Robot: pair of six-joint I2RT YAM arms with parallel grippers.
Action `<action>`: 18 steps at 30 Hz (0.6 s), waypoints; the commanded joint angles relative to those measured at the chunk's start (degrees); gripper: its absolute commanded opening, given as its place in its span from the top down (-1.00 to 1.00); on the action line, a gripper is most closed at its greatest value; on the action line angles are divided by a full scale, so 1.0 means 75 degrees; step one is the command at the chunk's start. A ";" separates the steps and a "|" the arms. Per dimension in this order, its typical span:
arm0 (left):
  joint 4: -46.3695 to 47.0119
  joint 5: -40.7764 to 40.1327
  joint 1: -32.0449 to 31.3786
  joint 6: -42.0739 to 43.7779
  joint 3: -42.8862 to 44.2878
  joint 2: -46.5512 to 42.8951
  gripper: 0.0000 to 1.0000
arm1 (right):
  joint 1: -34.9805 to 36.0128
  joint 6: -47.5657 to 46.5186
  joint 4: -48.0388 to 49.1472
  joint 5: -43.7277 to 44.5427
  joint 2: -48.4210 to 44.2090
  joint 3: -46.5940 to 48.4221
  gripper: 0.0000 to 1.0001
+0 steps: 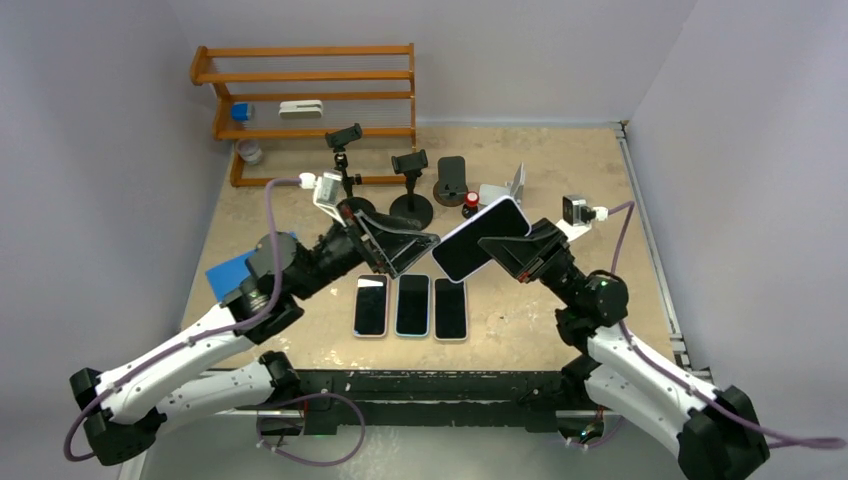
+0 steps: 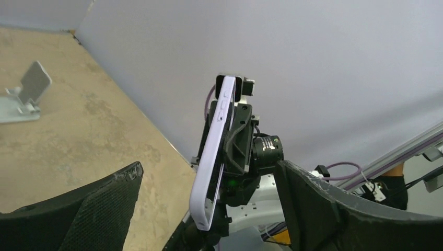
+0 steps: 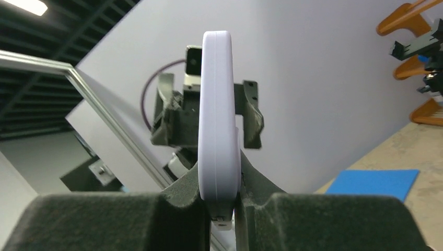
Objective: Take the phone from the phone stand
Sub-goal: Place the phone at the center of the board.
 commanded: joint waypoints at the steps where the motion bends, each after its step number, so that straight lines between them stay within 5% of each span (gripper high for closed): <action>1: -0.2222 -0.0052 0.0013 0.1831 0.1160 -0.0414 -0.95 | 0.0021 -0.1538 -0.2280 -0.0615 -0.1083 0.1070 1.00; 9: -0.4306 0.0560 0.0013 0.4390 0.1916 -0.0678 -0.93 | 0.0021 -0.5383 -0.7491 -0.1442 -0.1719 0.3248 1.00; 15: -0.4701 0.0299 0.0012 0.4714 0.2180 -0.0473 -0.93 | 0.0027 -0.6601 -0.9091 -0.1563 -0.1807 0.3914 1.00; 18: -0.4724 0.1000 0.0013 0.5089 0.2337 -0.0287 -0.93 | 0.0021 -0.6778 -0.9245 -0.1642 -0.1810 0.3885 1.00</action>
